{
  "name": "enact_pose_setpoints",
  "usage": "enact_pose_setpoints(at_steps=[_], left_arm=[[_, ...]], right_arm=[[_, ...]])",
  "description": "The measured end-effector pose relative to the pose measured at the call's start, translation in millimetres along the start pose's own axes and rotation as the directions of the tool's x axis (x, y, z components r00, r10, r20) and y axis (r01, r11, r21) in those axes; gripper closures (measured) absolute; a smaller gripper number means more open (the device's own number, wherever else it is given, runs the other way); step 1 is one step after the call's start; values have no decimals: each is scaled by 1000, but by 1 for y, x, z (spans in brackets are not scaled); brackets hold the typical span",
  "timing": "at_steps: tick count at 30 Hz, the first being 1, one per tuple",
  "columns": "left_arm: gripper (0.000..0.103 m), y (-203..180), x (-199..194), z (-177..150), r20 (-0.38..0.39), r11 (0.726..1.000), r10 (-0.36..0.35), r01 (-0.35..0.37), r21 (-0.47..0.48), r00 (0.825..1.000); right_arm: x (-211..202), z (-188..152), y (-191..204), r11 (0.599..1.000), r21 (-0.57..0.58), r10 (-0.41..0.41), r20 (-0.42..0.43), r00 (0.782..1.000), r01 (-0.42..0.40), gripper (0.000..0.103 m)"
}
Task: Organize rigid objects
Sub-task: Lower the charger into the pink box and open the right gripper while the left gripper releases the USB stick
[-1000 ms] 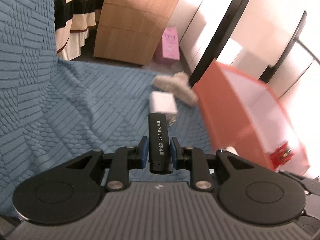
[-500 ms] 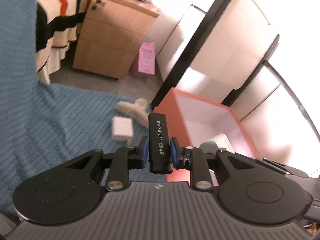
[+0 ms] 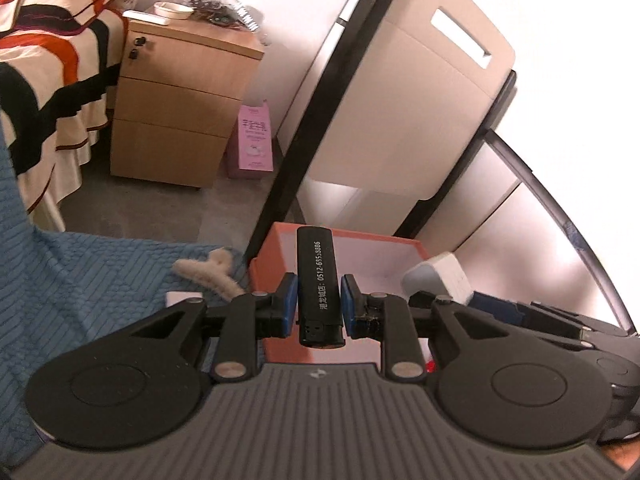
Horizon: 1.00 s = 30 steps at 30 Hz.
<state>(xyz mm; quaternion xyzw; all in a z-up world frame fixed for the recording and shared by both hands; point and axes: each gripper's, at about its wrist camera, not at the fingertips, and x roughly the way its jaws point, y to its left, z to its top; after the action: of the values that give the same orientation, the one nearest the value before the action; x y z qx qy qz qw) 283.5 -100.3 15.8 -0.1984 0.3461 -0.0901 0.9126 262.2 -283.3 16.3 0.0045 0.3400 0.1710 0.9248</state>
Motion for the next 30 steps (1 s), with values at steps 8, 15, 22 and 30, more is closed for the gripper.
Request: enact_pose_setpoints(at_steps=[8, 15, 22, 30], left_arm=[[76, -38, 27, 16, -56, 999, -38, 40, 25, 998], [76, -73, 79, -12, -146, 996, -58, 68, 59, 988], [76, -85, 125, -39, -247, 995, -67, 85, 62, 967], [76, -83, 163, -59, -355, 994, -81, 101, 37, 932]], right_arm=[[0, 11, -26, 995, -50, -83, 17, 996, 84, 55], [22, -5, -68, 992, -4, -129, -64, 990, 129, 55], [43, -40, -110, 982, 57, -168, -171, 971, 180, 55], [59, -74, -133, 975, 115, -155, -273, 950, 192, 55]])
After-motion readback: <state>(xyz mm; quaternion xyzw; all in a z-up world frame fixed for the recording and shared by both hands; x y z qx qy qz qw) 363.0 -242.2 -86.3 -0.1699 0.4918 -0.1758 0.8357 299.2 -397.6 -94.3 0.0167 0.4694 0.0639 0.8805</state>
